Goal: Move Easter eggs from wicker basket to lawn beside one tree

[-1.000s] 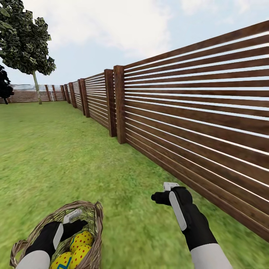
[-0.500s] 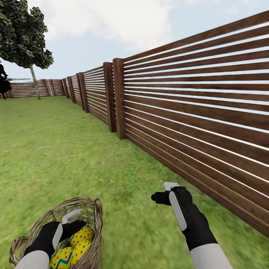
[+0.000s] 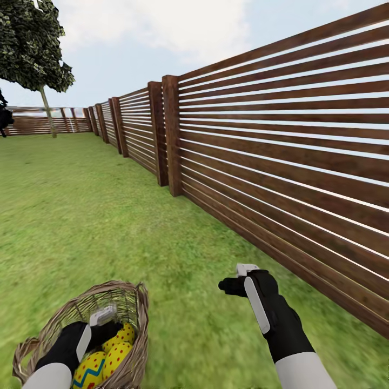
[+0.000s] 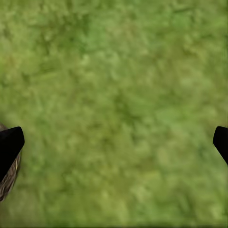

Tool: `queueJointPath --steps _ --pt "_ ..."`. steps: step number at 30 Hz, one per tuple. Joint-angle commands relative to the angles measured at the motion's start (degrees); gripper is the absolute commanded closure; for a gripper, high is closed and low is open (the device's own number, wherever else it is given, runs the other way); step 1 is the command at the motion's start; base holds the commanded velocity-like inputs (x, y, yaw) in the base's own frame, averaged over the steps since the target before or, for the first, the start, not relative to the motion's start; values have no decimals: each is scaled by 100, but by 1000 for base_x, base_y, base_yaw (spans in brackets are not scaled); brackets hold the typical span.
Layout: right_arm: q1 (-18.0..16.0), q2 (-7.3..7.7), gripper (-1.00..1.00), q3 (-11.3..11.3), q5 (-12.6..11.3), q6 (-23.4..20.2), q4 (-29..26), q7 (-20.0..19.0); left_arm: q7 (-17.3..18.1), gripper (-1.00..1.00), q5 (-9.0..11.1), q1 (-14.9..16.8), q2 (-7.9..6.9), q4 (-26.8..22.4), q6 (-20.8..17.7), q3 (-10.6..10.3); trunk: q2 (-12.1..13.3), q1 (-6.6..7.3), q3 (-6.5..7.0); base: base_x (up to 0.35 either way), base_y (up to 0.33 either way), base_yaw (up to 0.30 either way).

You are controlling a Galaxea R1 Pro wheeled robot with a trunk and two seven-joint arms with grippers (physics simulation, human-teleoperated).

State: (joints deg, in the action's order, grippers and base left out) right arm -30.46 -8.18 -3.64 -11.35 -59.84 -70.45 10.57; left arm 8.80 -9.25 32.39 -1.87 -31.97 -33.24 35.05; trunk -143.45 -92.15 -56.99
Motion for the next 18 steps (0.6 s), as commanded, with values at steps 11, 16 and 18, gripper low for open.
queueJointPath --steps 11,16,18 --pt "-4 0 -100 -6 -98 -16 -11 51 -73 -100 -43 13 -1 164 -24 37 -11 -14 -139 0 0 0" --pt "-4 0 -100 -21 -109 -16 -28 44 -66 -100 -44 11 0 171 -24 37 -11 -14 -139 0 0 0" --pt "30 34 -100 4 -83 17 -46 19 -31 -100 -12 -22 34 138 9 2 -11 -14 -139 0 0 0"
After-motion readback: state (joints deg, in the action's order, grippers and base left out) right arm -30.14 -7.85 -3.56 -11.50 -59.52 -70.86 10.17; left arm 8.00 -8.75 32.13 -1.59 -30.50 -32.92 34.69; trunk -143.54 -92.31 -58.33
